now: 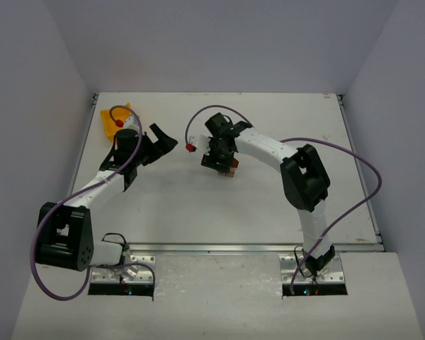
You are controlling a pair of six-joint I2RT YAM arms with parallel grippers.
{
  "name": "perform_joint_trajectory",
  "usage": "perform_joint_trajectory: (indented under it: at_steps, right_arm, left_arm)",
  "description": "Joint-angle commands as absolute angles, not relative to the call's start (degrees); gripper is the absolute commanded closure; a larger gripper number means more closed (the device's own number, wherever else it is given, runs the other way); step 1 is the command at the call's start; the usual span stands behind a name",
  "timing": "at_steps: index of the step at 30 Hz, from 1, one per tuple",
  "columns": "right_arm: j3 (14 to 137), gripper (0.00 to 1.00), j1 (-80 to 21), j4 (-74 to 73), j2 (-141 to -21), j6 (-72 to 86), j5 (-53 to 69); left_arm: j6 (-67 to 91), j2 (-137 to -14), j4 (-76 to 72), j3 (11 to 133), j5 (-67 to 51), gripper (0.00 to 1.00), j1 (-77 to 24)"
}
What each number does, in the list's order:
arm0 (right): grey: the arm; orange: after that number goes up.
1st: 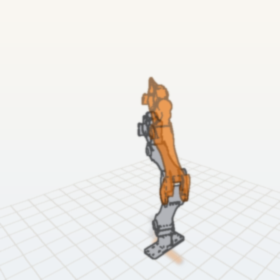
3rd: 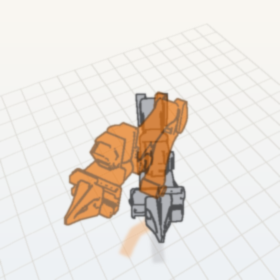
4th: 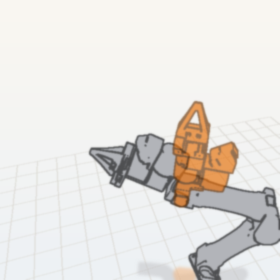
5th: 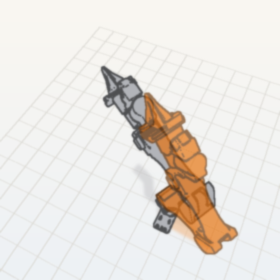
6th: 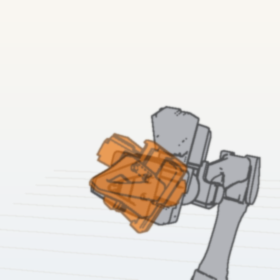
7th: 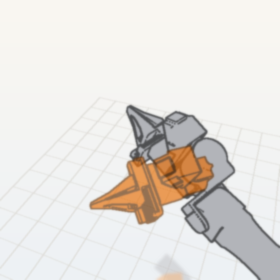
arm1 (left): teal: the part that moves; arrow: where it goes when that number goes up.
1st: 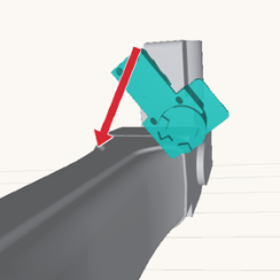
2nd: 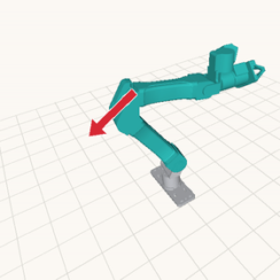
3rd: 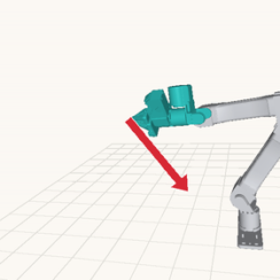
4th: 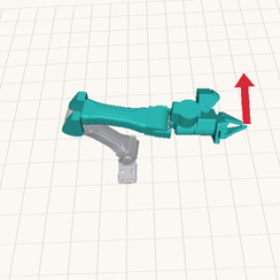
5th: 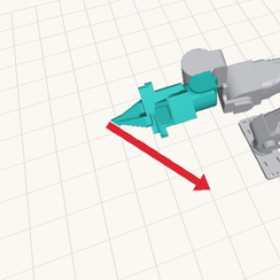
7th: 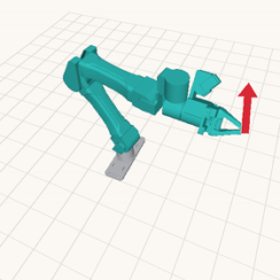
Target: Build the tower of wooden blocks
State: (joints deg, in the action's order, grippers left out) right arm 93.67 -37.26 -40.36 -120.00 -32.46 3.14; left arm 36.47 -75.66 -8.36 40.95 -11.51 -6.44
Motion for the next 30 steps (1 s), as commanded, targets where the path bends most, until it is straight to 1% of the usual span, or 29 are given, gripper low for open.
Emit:
perform_joint_trajectory:
  at_steps: [1, 3, 4, 8, 12, 15, 21, 25, 27, 30]
  right_arm:
    - [97.7, 0.35, -37.4, -38.6, -120.1, -31.6, 4.0]
    - [98.9, 0.31, -37.4, -39.2, -119.6, -31.7, 5.5]
    - [99.8, 0.25, -37.4, -40.0, -119.5, -31.7, 6.8]
    - [102.3, 0.17, -37.5, -42.1, -118.0, -31.0, 9.8]
    - [103.0, 0.01, -37.5, -41.5, -114.3, -29.0, 12.0]
    - [102.0, 0.01, -37.5, -38.9, -111.1, -26.0, 11.1]
    - [95.9, 0.01, -36.6, -26.4, -100.0, -11.1, -0.2]
    - [92.8, 0.01, -32.8, -25.8, -94.0, 4.9, -5.6]
    - [88.7, 0.01, -29.8, -25.9, -90.5, 9.5, -7.7]
    - [76.3, 0.01, -26.1, -24.4, -82.5, 16.1, -11.8]
  left_arm:
    - [35.9, -75.4, -10.9, 43.5, -12.0, 0.0, -6.2]
    - [35.9, -75.4, -10.9, 43.5, -12.1, 0.0, -6.2]
    - [35.9, -75.4, -10.8, 43.6, -12.5, 0.0, -6.2]
    - [35.7, -75.2, -10.4, 44.0, -13.6, 0.0, -6.2]
    - [35.5, -73.4, -9.5, 44.1, -13.5, 0.0, -6.2]
    - [35.0, -71.8, -8.6, 44.2, -12.7, 0.0, -6.2]
    - [33.7, -68.5, -4.9, 46.1, -8.9, 0.0, -6.2]
    - [32.9, -65.8, -2.2, 46.4, -7.0, 0.0, -6.2]
    - [32.1, -64.8, -1.3, 46.4, -6.0, 0.0, -6.2]
    - [30.8, -63.2, 1.0, 46.6, -3.7, 0.0, -6.2]
